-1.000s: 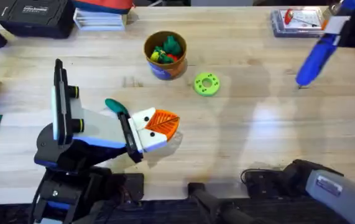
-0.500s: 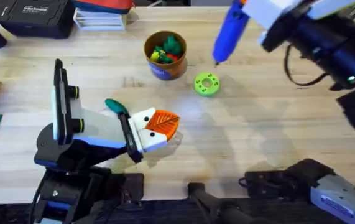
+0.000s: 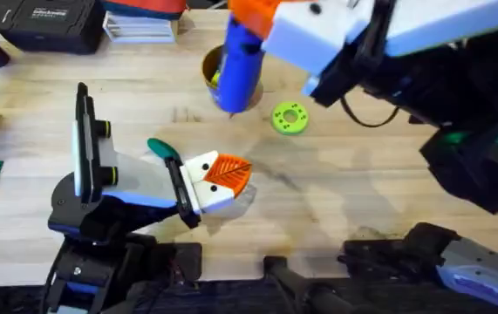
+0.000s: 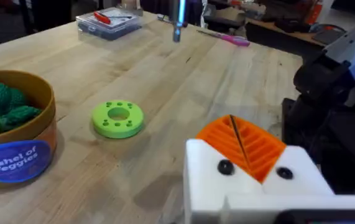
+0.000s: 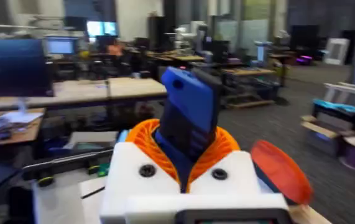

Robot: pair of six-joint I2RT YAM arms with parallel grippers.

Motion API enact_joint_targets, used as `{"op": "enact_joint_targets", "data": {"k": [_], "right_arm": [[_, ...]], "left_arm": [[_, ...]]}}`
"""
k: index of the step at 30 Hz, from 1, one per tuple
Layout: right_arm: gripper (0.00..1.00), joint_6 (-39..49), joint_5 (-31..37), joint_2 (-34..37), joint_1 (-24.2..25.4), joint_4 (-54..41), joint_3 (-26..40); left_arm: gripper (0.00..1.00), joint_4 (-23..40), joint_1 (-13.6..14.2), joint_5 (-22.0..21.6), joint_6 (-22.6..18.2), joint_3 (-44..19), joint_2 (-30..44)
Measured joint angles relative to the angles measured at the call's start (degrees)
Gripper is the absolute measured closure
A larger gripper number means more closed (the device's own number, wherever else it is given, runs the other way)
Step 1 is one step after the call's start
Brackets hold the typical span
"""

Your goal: Pick up the gripper from the table and insert it into the empty holder that is missing its gripper. Then pick up a screw, insert it into the mounting hole, and use the screwdriver to tighten it. Finally, clean up the table by picking up the vegetable and placing it into the bucket.

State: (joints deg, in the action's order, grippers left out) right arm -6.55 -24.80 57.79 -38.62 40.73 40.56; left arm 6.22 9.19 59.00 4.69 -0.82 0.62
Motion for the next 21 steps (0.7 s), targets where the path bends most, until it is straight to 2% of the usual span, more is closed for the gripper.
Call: {"op": "enact_joint_targets", "data": {"k": [8, 21], "right_arm": [[0.975, -0.37, -7.77, 2.93, -4.05, 9.54, -0.92], [0.975, -0.50, -9.62, 5.37, -8.10, 11.70, -4.35]], "left_arm": [[0.995, 0.00, 0.00, -0.01, 0.00, 0.00, 0.00], [0.995, 0.00, 0.00, -0.02, 0.00, 0.00, 0.00]]}}
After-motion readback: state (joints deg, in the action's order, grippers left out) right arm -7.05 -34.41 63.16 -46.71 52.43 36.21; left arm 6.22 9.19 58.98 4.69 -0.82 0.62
